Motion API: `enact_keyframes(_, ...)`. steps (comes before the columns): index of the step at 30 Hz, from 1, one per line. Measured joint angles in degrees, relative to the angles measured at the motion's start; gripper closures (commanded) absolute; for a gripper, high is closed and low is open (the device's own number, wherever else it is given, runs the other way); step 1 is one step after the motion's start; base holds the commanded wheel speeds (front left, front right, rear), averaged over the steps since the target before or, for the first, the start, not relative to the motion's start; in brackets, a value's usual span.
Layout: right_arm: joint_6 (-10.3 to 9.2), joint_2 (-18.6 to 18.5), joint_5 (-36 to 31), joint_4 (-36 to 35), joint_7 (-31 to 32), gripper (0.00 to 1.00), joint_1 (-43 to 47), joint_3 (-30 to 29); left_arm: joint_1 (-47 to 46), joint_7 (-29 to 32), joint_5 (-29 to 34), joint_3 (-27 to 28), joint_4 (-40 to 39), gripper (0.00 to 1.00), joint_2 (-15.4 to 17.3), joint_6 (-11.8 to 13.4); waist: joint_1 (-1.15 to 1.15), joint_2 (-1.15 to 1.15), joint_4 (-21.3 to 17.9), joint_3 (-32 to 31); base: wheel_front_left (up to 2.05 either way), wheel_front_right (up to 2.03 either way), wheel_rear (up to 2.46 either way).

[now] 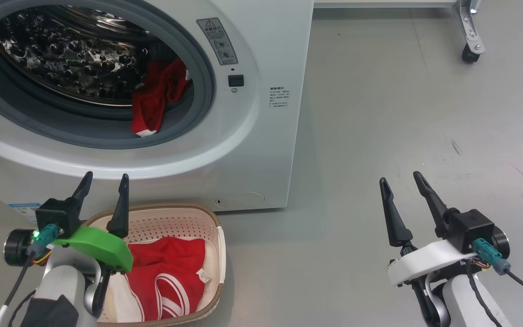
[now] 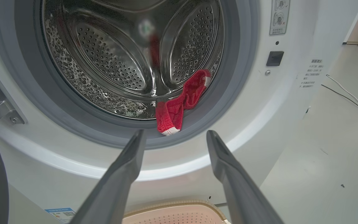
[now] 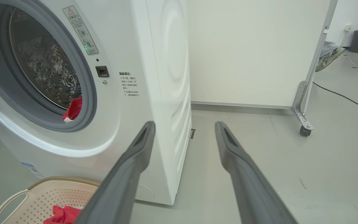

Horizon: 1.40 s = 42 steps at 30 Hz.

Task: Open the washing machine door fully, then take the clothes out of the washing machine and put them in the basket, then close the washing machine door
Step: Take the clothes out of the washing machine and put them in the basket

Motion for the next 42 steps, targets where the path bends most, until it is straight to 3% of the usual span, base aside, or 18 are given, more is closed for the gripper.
enact_keyframes(15,0.36,0.03,0.00,-1.56,0.00,0.00,1.30,-0.64,6.47,-0.15,0.18,1.37,-9.85,0.00,-0.98,-0.14,0.00,0.00,-0.17,-0.26,0.00,0.00,0.00)
enact_keyframes(42,0.56,0.16,0.01,-2.11,0.00,0.00,1.52,-0.70,10.83,-0.15,1.03,2.53,-15.32,0.00,-1.32,-0.14,0.00,0.00,-0.79,0.35,0.00,0.00,0.00)
